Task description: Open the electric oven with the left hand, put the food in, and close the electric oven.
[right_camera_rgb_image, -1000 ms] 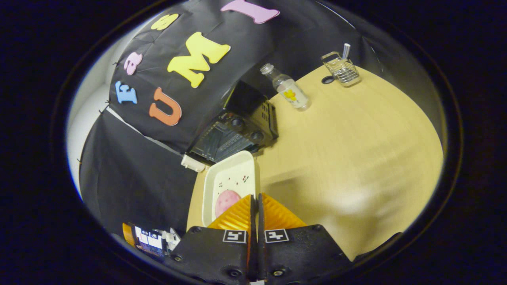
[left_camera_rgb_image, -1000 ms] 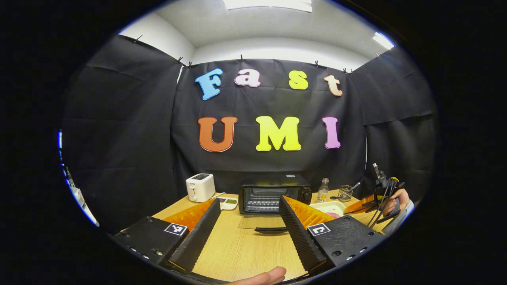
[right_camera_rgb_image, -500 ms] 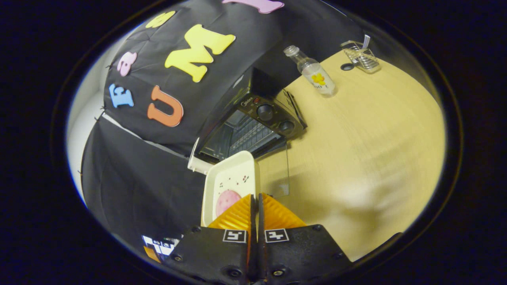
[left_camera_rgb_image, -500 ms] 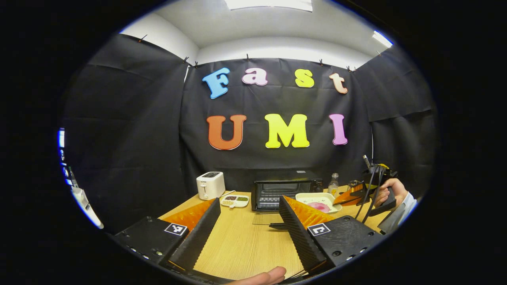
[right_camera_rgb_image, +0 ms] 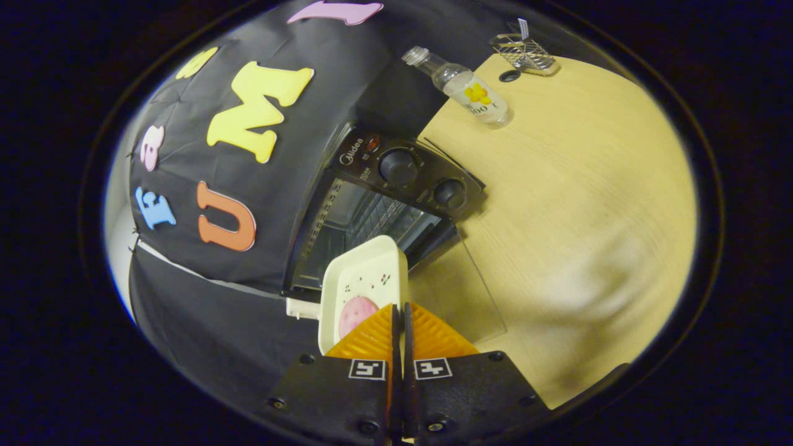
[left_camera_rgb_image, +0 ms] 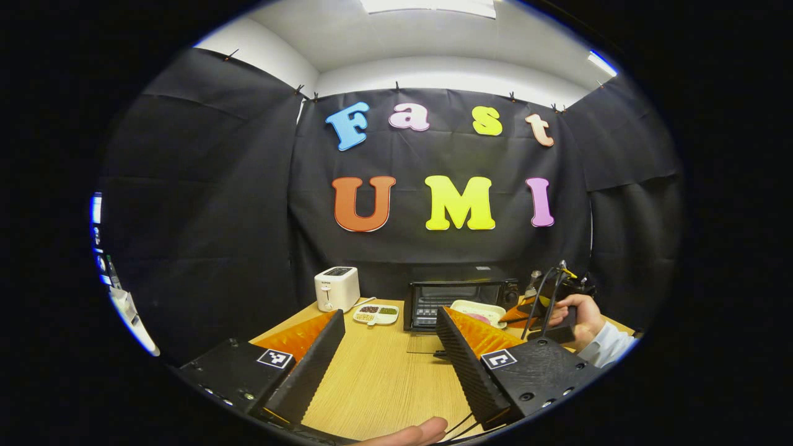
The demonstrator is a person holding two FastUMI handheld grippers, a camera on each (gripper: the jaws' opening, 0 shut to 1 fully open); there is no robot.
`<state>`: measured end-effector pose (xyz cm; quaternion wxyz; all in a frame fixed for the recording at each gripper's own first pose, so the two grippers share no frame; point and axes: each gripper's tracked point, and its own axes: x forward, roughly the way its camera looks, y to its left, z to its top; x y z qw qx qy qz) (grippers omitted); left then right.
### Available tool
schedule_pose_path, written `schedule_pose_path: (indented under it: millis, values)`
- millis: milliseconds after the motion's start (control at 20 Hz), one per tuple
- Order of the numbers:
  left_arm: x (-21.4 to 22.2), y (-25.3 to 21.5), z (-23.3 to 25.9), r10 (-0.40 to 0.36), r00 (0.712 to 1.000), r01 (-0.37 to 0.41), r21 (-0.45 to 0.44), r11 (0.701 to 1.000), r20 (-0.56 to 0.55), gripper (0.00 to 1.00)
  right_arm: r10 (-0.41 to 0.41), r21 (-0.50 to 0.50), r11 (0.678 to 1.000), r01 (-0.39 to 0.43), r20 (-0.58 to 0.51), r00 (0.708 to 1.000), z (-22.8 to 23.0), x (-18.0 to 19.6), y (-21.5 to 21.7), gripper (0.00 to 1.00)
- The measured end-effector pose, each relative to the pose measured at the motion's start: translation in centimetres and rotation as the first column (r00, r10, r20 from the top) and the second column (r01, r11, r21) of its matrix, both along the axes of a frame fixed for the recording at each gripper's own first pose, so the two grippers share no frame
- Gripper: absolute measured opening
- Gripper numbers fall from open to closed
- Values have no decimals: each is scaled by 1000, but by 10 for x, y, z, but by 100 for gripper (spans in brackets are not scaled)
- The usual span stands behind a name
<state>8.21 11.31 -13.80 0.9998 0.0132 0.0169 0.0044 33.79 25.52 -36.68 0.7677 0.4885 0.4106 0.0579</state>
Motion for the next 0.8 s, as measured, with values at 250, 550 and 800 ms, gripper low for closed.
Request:
schedule_pose_path:
  millis: [250, 550, 800]
  values:
    - [16, 23, -19, 47, 999, -47, -4, 999, -22, 94, -119, -81, 988, 128, 107, 987, 0, 49, 23, 4]
    - [36, 46, -49, 91, 992, -91, 7, 996, -82, 95, -183, -110, 973, 201, 153, 971, -17, 104, 41, 5]
    - [53, 60, -67, 128, 986, -125, 31, 992, -105, 95, -245, -104, 957, 269, 198, 949, -30, 144, 38, 5]
